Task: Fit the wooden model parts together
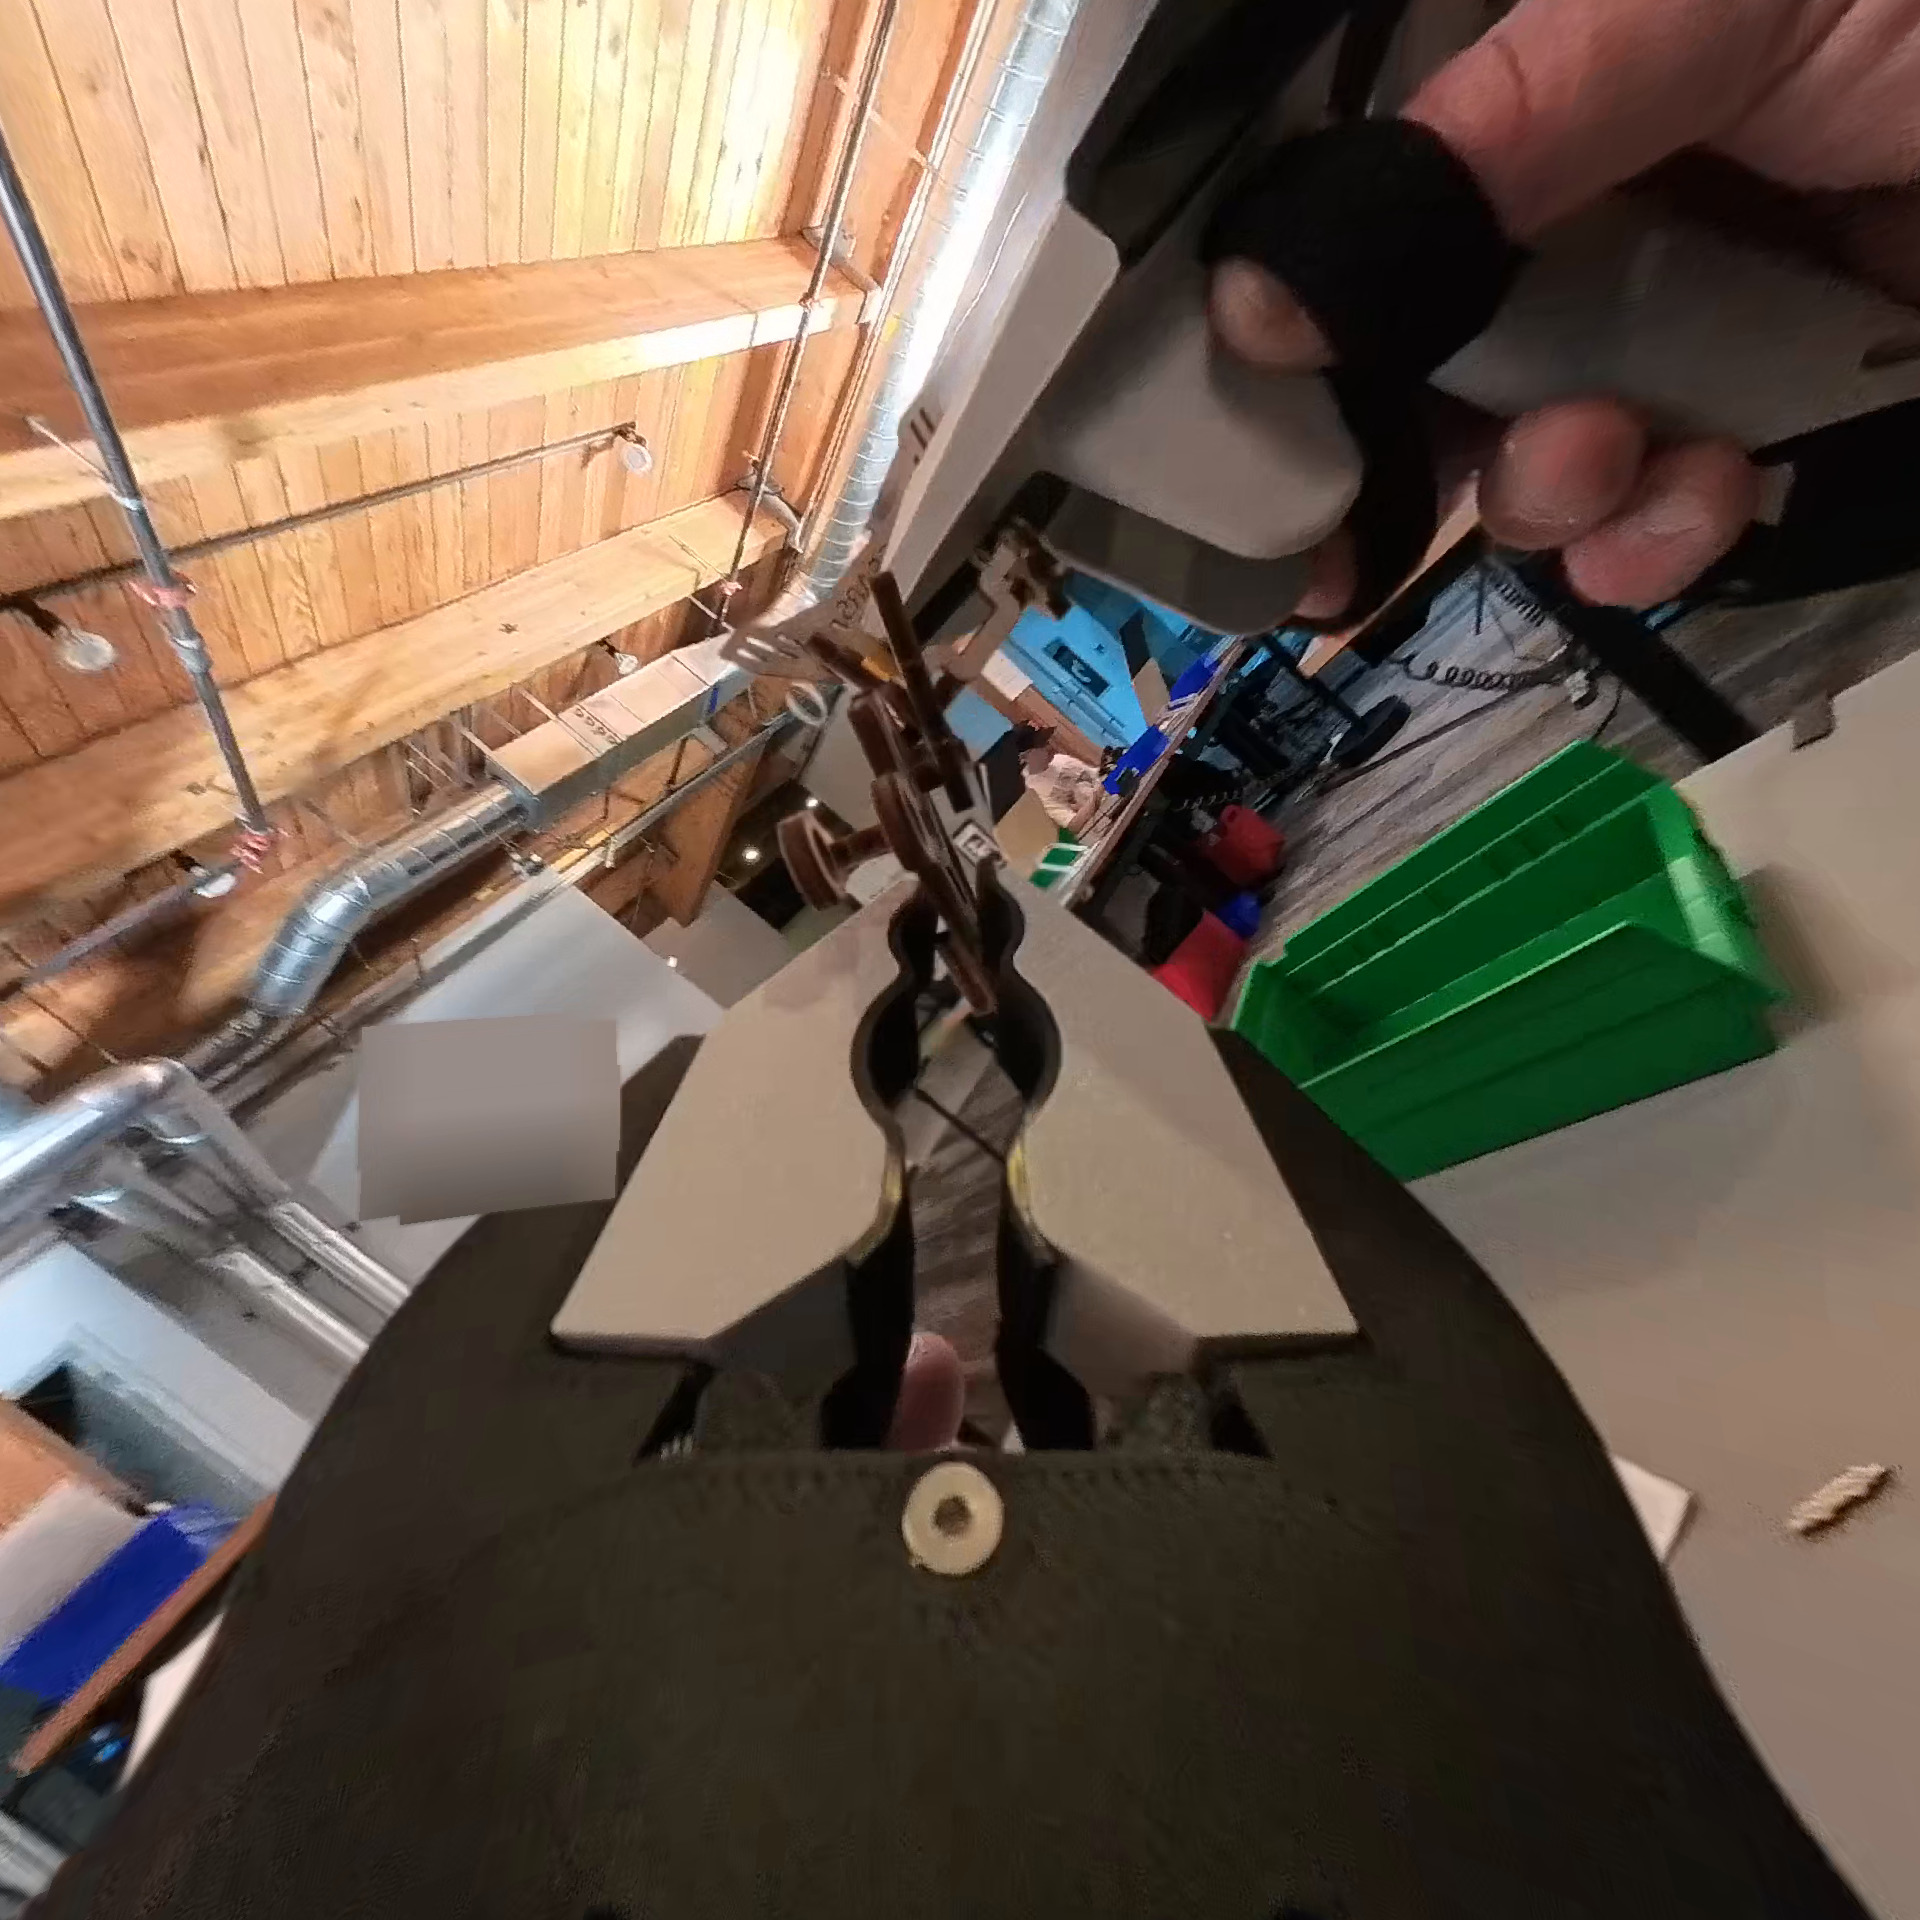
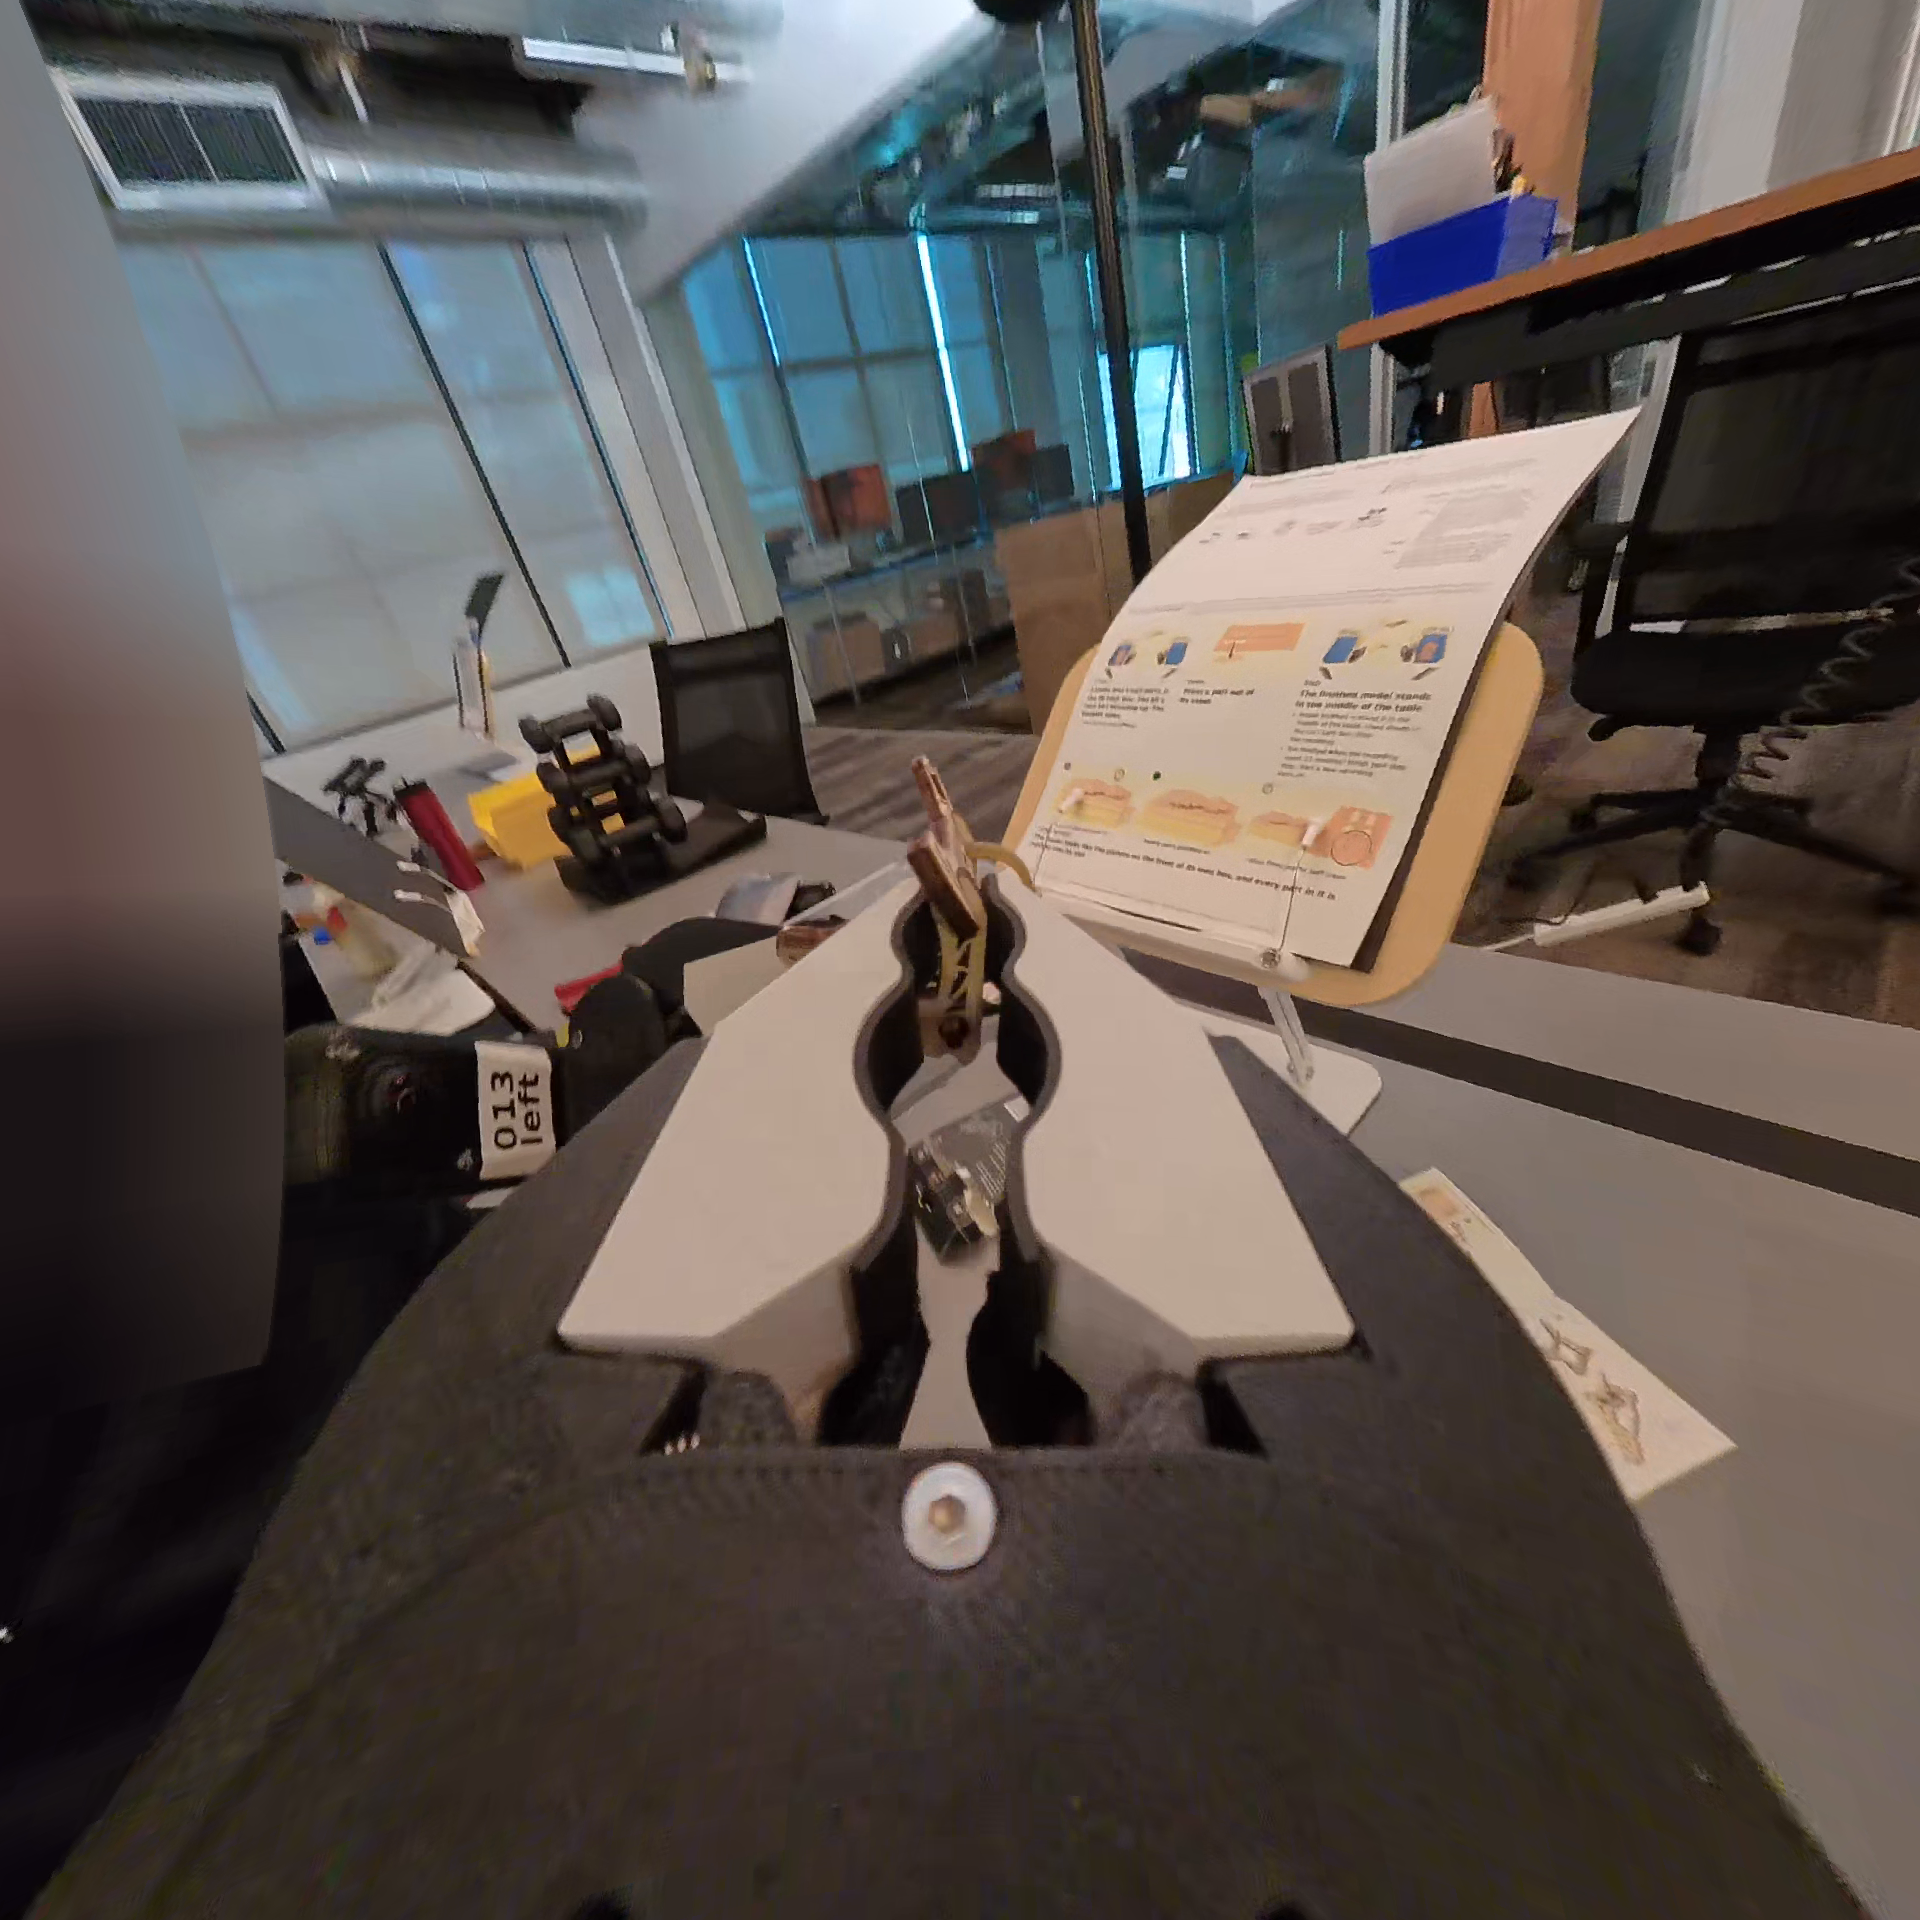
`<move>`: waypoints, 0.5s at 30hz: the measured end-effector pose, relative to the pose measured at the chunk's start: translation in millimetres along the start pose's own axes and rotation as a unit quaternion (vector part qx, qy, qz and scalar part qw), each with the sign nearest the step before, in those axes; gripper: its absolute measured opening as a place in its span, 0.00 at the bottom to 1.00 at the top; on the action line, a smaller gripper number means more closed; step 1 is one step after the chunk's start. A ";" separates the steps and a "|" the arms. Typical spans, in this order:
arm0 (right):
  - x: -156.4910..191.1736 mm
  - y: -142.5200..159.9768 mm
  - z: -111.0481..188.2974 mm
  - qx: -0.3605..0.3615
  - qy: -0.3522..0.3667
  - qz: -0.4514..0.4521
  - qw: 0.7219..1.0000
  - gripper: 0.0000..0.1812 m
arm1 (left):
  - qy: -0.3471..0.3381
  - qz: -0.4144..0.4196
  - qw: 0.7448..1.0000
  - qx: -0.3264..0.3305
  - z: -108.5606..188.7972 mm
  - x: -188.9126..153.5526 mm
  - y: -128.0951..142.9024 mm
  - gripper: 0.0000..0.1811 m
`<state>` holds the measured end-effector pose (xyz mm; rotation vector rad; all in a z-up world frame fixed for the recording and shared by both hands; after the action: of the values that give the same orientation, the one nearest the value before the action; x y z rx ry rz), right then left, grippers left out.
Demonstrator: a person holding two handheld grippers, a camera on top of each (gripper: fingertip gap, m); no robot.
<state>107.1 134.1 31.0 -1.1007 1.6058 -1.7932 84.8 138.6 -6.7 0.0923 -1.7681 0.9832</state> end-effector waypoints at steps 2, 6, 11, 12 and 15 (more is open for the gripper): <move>-2.3 -2.4 2.1 -0.026 -0.016 -0.043 0.999 0.02 | -0.005 -0.016 1.000 0.003 -0.4 1.9 -3.3 0.03; -7.6 -4.6 8.0 -0.088 -0.057 -0.131 0.986 0.03 | -0.012 -0.054 0.998 0.008 -1.5 5.2 -10.0 0.02; -15.1 -2.9 12.1 -0.125 -0.081 -0.177 0.973 0.02 | 0.002 -0.051 0.999 0.002 -3.3 0.0 -13.6 0.02; -17.0 -1.1 12.0 -0.125 -0.077 -0.176 0.973 0.02 | 0.010 -0.035 0.999 -0.004 -3.9 -2.5 -12.8 0.02; -25.0 7.4 10.9 -0.115 -0.062 -0.179 0.975 0.02 | 0.055 0.072 0.995 -0.038 -6.4 -13.5 -7.2 0.02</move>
<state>128.8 146.3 17.6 -1.6665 1.6506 -1.7381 99.0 132.9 -13.0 -0.1371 -1.7269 1.0041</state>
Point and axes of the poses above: each gripper's, where its closed fingertips meet, z back along the fingers, y out of its underside, x = y × z across the jaws, the point moved 1 cm from there along z, back along the fingers, and after that the axes turned 15 degrees about y, right-handed, at the moved point
